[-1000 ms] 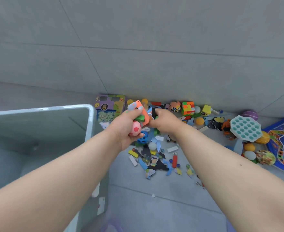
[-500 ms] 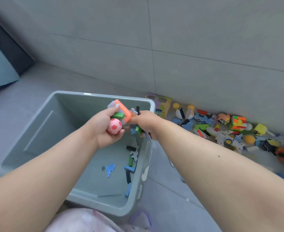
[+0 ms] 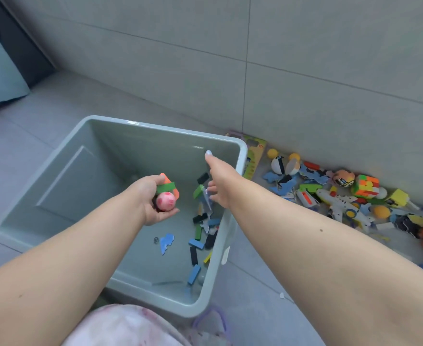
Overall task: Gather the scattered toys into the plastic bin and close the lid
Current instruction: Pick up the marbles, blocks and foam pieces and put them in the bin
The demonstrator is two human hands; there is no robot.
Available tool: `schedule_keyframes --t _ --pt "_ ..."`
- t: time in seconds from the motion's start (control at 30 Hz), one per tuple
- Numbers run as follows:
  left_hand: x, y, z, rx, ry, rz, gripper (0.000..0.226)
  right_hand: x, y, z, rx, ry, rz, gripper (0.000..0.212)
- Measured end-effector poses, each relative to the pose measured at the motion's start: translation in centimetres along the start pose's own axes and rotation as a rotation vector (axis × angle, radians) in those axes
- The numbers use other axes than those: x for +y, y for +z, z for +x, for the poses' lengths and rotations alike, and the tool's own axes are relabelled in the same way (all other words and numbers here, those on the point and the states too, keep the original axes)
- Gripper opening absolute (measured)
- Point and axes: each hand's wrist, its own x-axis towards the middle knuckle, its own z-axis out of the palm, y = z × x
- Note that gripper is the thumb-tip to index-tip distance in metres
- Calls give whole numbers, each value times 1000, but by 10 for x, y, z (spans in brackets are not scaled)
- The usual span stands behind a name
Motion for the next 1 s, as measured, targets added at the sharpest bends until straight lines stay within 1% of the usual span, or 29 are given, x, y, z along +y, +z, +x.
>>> schedule_keyframes --t 0.07,0.17,0.27,0.33,0.43,0.5,0.57,0.63,0.73,0.87,1.0 --pt "-1 2 4 31 -20 30 39 -4 -3 -3 -7 5 -5 75" --pt "0 9 3 93 3 48 59 -7 -9 -10 -28 -29 45 74" --pt "2 23 -2 94 80 49 61 -9 -22 -17 -20 -128 106 63" --pt "5 37 -10 93 195 54 54 -11 -36 -23 4 -225 125 52" --pt "9 70 -33 70 423 51 33 -14 -63 -33 82 -372 159 39" --pt "6 97 -54 -25 541 93 17 -12 -86 -37 194 -456 148 34" --pt "-4 124 -73 -141 621 210 7 -4 -113 -39 297 -487 142 33" --pt "-21 149 -86 -254 663 376 7 9 -141 -38 385 -473 148 32" --pt "-52 180 -93 -360 619 598 6 37 -187 -33 502 -395 161 29" --pt "-90 196 -84 -391 541 826 5 79 -238 -25 626 -253 90 21" --pt "-108 201 -66 -378 475 880 4 110 -268 -18 666 -134 93 22"
